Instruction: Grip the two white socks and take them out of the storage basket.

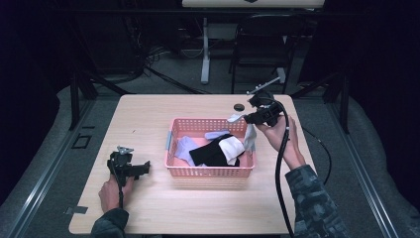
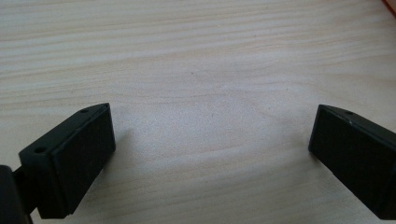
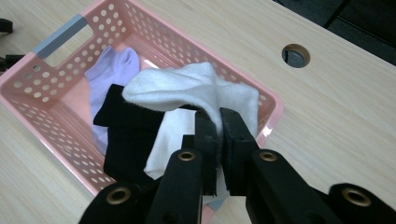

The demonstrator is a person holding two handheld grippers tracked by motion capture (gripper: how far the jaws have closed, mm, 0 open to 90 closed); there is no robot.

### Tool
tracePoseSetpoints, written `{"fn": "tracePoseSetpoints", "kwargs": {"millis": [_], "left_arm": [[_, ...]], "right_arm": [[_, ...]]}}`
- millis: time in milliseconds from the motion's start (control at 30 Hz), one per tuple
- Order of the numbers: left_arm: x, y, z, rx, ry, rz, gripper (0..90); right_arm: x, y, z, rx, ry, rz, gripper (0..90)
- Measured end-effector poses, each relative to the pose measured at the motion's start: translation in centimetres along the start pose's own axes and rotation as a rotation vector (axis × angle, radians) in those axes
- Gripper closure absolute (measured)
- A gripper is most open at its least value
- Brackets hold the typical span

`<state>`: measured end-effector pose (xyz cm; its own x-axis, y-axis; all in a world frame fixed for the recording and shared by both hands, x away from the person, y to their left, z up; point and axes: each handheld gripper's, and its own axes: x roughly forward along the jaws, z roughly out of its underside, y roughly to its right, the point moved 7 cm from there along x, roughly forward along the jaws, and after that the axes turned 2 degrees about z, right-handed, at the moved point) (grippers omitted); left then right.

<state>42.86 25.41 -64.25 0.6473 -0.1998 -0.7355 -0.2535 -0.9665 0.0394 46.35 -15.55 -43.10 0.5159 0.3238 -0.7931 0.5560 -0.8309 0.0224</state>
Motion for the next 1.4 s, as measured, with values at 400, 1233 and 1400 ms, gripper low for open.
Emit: {"fn": "tracePoseSetpoints", "kwargs": {"millis": [400,1233,1400], "left_arm": [[0.0,0.0,0.0,0.0,0.0,0.0,0.5],[0.0,0.0,0.0,-0.003,0.003,-0.002,0.6],[0.0,0.0,0.0,-0.003,0.003,-0.001,0.5]], "right_arm": [[-1.9,1.9,0.5,0.021,0.016,0.035,86.5],[-2.1,9.0,6.7,0.185,-0.032,0.113,86.8],[-1.5,9.8,7.6,0.209,-0.049,0.119,86.8]]}}
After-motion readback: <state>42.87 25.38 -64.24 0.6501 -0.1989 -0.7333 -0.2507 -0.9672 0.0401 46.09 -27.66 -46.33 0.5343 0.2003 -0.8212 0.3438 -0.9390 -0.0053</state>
